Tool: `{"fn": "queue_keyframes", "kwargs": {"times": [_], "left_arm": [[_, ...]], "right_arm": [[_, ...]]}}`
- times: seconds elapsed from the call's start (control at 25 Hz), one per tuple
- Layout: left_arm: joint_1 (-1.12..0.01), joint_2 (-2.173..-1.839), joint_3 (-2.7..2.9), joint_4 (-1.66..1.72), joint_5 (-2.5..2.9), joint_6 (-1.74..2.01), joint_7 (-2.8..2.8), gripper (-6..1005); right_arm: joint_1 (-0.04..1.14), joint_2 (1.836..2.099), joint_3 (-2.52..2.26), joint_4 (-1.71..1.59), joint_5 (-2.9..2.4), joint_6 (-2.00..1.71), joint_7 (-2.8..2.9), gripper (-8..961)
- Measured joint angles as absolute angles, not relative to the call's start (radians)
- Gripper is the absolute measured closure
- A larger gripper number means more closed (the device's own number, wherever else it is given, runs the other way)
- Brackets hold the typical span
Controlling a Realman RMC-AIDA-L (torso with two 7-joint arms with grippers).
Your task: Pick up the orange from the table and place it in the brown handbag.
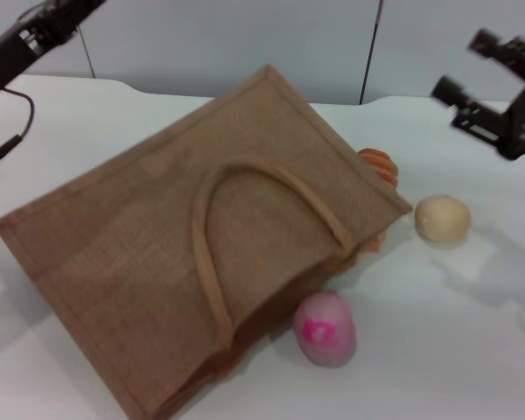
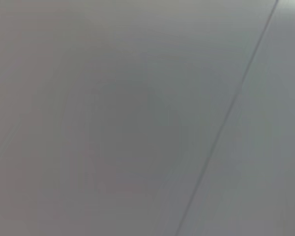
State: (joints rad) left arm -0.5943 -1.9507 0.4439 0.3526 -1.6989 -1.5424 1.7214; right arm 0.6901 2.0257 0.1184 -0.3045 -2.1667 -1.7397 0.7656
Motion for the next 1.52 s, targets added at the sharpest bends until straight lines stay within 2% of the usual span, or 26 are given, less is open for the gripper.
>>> {"fn": "queue_keyframes", "kwargs": {"times": [0.16,0.28,0.4,0.52,0.8,1.52], "left_arm": [[-0.600,-1.969,0.433,0.311,-1.703,-1.467,1.879,704],[-0.601,-2.004,0.414,0.294,-1.718,-1.400,2.038,466],[-0.598,-2.030,0.391,0.263,-1.764,-1.344,2.214,432],[-0.597,-2.030,0.378,0.172,-1.857,-1.330,2.392,398],[-0.583,-2.032,0.374,0.045,-2.091,-1.304,2.676,398],[-0.567,-2.033,0.353,0.037,-2.175,-1.221,2.692,398]], "right_arm": [[0.632,2.029,0.120,-0.247,-2.016,-1.705,0.672,143],[0.599,2.030,0.120,-0.184,-1.898,-1.635,0.589,144],[0.580,2.031,0.120,-0.123,-1.775,-1.545,0.515,144],[0.567,2.032,0.120,-0.071,-1.652,-1.472,0.454,145],[0.550,2.034,0.120,0.015,-1.462,-1.387,0.312,147],[0.547,2.034,0.121,0.043,-1.349,-1.294,0.270,150]]}}
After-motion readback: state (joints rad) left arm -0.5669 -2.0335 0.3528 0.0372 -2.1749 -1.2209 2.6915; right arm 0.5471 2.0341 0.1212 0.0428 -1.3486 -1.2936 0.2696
